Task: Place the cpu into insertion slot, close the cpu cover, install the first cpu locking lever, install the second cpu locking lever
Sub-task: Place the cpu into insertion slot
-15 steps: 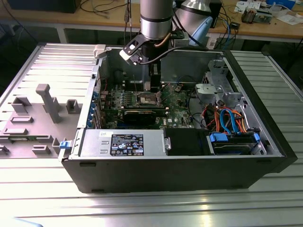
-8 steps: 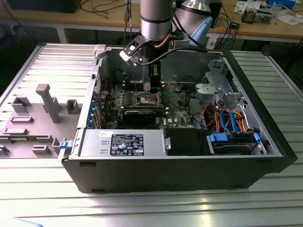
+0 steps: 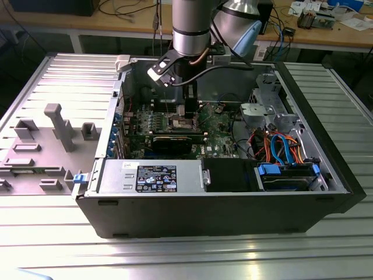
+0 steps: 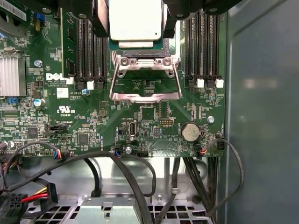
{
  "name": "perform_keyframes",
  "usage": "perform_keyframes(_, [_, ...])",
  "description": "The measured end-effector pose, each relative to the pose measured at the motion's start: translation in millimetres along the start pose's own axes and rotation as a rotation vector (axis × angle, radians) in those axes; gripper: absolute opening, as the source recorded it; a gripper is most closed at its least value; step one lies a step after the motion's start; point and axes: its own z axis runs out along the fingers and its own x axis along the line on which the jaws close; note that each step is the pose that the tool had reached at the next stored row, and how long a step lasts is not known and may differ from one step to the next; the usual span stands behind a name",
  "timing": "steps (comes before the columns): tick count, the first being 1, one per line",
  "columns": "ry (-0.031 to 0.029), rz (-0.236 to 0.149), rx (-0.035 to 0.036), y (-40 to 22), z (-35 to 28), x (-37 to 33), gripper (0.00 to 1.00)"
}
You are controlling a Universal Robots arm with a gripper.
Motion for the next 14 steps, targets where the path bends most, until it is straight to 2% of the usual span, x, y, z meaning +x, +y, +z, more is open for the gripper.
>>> perform_keyframes(5, [0.0001,0.0,0.0,-0.4,6.8,0.1,0.54])
perform_keyframes(14, [0.0001,0.0,0.0,-0.5,7.5,0.1,0.54])
